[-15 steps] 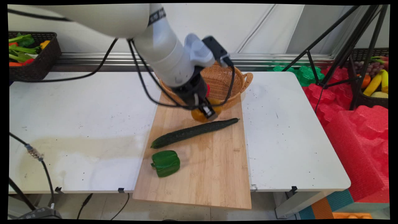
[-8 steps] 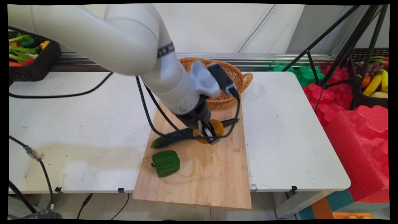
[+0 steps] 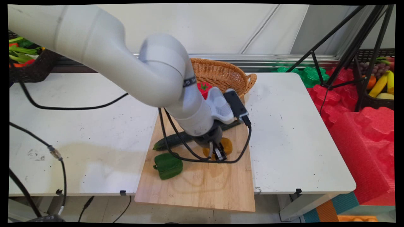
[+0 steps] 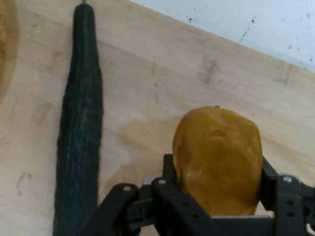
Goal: Place the picked object on the cutting board
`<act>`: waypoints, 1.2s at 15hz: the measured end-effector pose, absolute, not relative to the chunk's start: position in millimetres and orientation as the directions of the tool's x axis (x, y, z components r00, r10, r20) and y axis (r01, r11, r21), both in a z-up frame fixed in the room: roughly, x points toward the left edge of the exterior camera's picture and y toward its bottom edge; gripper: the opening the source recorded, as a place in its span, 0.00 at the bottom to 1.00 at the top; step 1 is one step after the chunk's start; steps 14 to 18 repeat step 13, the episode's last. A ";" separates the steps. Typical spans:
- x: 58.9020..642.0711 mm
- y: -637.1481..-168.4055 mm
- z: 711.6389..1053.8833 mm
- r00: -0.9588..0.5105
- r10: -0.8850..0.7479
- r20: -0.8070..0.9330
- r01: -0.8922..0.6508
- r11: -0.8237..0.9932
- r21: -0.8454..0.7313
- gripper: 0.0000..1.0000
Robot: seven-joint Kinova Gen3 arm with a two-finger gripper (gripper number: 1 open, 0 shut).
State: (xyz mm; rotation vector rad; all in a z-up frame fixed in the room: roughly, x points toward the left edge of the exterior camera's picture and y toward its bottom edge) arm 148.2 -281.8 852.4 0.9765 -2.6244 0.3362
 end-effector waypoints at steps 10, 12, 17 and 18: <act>128.5 -296.6 807.1 -0.764 -0.537 0.358 -0.608 0.785 -0.118 1.00; 127.6 -299.0 804.6 -0.769 -0.529 0.359 -0.600 0.790 -0.122 1.00; 127.4 -300.5 804.1 -0.772 -0.523 0.361 -0.596 0.794 -0.124 1.00; 127.4 -300.5 804.1 -0.772 -0.523 0.361 -0.596 0.794 -0.124 1.00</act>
